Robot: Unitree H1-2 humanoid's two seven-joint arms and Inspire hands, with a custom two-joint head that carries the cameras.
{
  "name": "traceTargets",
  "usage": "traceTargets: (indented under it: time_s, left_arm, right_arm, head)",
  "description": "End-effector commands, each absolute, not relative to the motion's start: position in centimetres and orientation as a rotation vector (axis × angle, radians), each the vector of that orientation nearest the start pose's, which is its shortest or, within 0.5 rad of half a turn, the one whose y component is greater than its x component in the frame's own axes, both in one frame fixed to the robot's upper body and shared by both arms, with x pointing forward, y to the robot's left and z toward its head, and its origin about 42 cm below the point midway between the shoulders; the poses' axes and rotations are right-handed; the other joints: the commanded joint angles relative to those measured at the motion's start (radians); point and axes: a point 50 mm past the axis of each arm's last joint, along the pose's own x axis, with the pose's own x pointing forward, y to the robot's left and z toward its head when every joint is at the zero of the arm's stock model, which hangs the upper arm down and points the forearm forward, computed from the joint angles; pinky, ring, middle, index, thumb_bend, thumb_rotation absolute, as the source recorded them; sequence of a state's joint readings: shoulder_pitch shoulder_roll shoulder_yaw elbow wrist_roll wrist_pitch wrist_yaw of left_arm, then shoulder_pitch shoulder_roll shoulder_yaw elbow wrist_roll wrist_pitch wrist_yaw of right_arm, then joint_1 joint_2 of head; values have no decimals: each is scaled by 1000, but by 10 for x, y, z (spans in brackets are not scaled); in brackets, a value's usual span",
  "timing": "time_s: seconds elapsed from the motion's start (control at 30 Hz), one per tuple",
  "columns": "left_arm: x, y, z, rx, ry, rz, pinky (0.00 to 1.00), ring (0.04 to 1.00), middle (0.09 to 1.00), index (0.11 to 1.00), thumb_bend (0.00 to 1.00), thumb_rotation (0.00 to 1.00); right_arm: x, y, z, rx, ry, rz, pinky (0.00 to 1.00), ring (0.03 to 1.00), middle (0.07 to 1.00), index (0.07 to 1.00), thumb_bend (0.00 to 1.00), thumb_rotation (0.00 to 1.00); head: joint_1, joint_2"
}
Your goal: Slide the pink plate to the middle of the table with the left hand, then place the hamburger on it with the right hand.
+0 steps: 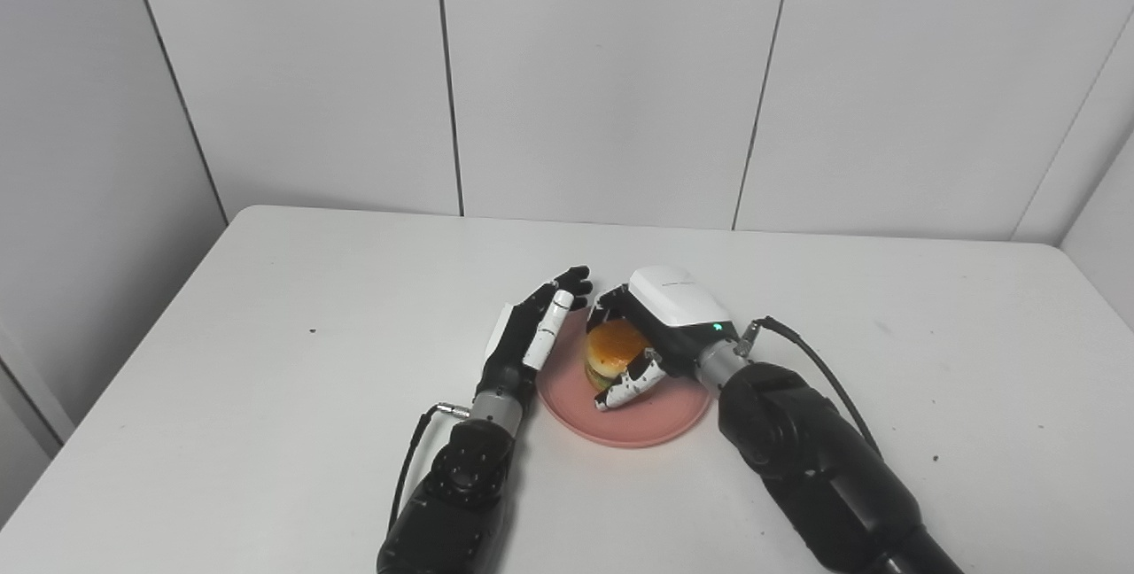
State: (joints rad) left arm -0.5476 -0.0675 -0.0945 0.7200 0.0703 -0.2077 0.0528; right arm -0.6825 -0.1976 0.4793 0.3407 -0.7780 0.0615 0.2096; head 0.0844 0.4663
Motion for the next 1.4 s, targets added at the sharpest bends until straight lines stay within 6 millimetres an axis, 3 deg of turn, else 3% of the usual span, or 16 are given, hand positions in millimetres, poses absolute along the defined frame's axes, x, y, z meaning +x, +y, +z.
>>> traceTargets:
  time_s: [0.0,0.37,0.4,0.43,0.53,0.67,0.77,1.37]
  left_arm:
    - [411,93,74,89,74,-259,813,815,811,790,690,1000]
    - [409,96,74,69,92,-256,790,816,821,811,690,979]
    - [409,96,74,71,93,-257,799,821,835,838,666,984]
    - [409,96,74,71,93,-257,793,822,841,854,631,982]
    - [409,96,74,69,95,-258,785,821,837,859,563,977]
    - [409,96,72,71,110,-260,795,830,841,854,552,997]
    - [409,97,72,72,118,-260,816,840,850,845,634,1000]
    - [410,99,73,88,123,-274,834,853,867,859,714,1000]
  right_arm:
    - [458,-105,234,-1247,-357,499,492,580,600,494,506,140]
    - [455,-107,231,-1283,-329,505,463,550,599,497,506,172]
    - [454,-108,231,-1287,-329,505,510,601,639,608,647,433]
    - [453,-108,230,-1290,-336,501,532,625,660,643,725,530]
    - [451,-109,229,-1284,-344,492,542,638,670,659,800,576]
    - [450,-111,227,-1278,-350,487,588,683,702,677,895,598]
    - [450,-112,226,-1278,-353,488,615,721,742,692,921,601]
    - [445,-118,227,-1284,-361,473,608,724,744,702,947,616]
  head:
    - [-1,2]
    - [-7,9]
    - [-7,9]
    - [-8,10]
    - [-10,10]
    - [-12,10]
    - [-13,10]
    - [-17,13]
